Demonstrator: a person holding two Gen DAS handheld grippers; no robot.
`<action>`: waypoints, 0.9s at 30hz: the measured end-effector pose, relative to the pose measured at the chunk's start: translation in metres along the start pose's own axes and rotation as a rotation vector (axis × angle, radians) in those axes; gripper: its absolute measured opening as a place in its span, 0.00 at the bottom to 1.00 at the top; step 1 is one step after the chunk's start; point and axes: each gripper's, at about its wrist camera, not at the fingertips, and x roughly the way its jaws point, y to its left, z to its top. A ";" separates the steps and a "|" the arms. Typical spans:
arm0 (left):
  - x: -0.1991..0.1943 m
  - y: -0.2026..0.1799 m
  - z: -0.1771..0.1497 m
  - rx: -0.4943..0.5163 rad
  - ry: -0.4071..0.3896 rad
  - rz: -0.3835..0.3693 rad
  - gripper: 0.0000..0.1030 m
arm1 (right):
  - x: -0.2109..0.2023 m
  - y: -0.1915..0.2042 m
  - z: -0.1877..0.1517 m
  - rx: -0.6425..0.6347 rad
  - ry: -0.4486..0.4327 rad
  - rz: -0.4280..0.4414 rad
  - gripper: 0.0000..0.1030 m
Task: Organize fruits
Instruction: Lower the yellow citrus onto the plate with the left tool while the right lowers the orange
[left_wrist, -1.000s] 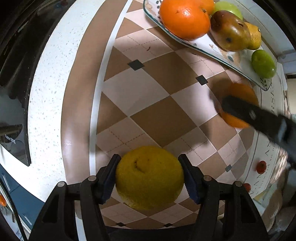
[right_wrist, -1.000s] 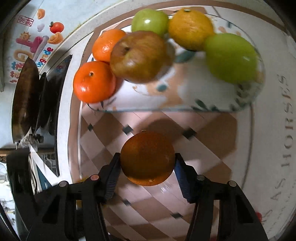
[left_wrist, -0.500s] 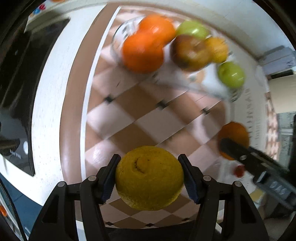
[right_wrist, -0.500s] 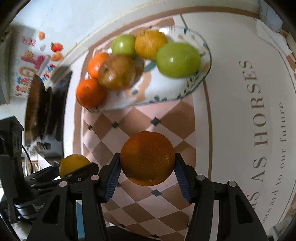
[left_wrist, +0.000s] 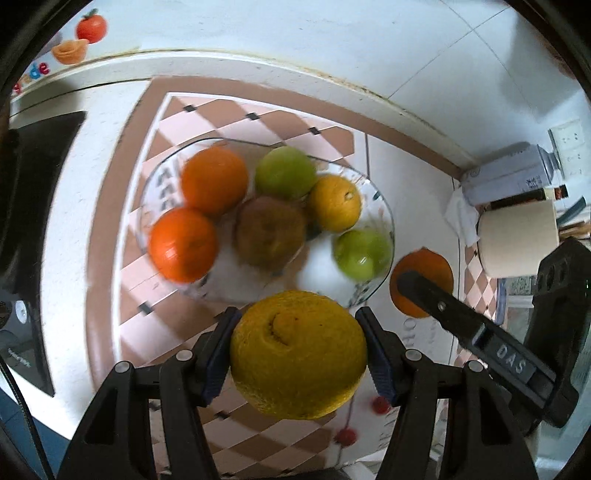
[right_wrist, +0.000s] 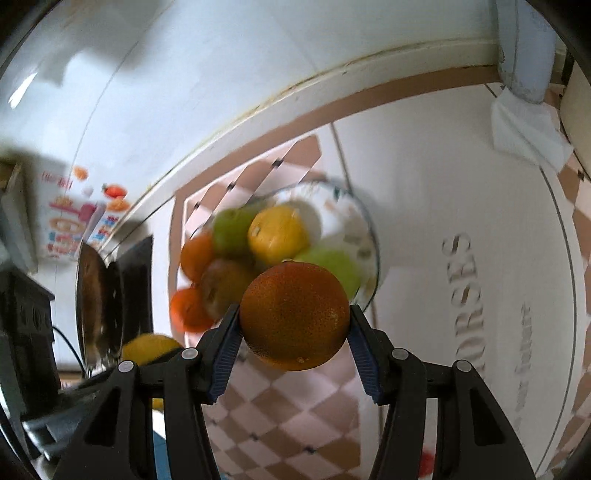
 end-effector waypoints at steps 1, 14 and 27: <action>0.004 -0.005 0.004 -0.001 0.002 -0.005 0.59 | 0.005 -0.003 0.010 0.005 0.005 -0.005 0.57; 0.055 -0.035 0.027 0.027 -0.019 0.082 0.60 | 0.047 -0.018 0.066 -0.033 0.060 -0.079 0.57; 0.073 -0.056 0.024 0.064 -0.032 0.190 0.61 | 0.063 -0.020 0.067 -0.060 0.110 -0.061 0.70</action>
